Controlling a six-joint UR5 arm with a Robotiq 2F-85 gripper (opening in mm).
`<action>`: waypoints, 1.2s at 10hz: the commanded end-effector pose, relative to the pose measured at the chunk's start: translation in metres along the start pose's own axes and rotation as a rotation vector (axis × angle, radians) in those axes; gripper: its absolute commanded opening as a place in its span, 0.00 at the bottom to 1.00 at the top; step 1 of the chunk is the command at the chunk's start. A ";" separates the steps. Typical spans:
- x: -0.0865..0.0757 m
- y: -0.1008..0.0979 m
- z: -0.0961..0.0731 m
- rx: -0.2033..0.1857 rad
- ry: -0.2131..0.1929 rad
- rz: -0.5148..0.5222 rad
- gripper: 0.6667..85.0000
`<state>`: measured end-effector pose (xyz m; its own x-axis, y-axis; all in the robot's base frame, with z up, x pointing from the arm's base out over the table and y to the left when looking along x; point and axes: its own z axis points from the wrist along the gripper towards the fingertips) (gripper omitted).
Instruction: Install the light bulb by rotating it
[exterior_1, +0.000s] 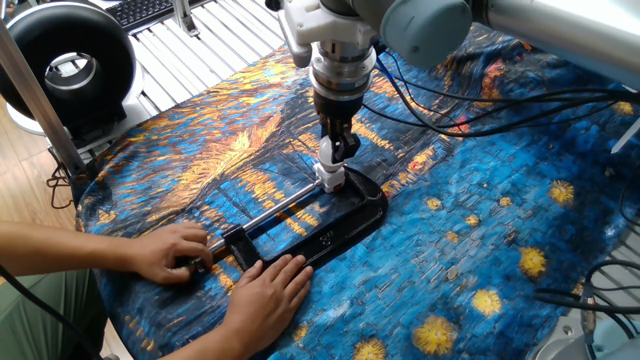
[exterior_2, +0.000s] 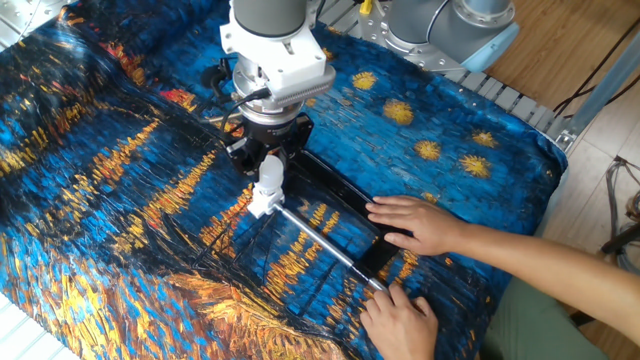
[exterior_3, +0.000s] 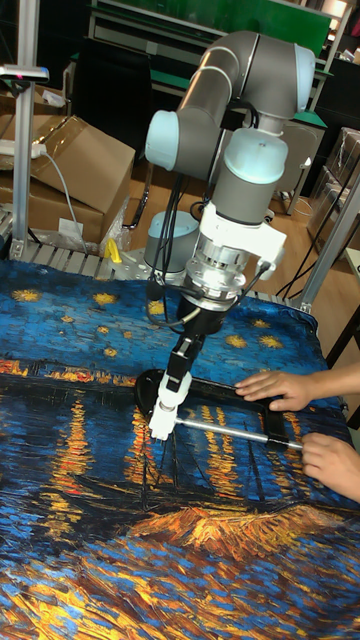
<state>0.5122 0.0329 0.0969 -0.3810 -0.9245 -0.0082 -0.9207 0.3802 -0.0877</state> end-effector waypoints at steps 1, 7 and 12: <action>-0.003 -0.003 0.001 0.004 -0.024 0.053 0.38; 0.003 -0.010 -0.003 0.022 -0.010 0.038 0.32; 0.002 -0.017 0.005 0.035 -0.014 0.050 0.30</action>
<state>0.5232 0.0242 0.0941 -0.4218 -0.9065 -0.0177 -0.8994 0.4209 -0.1180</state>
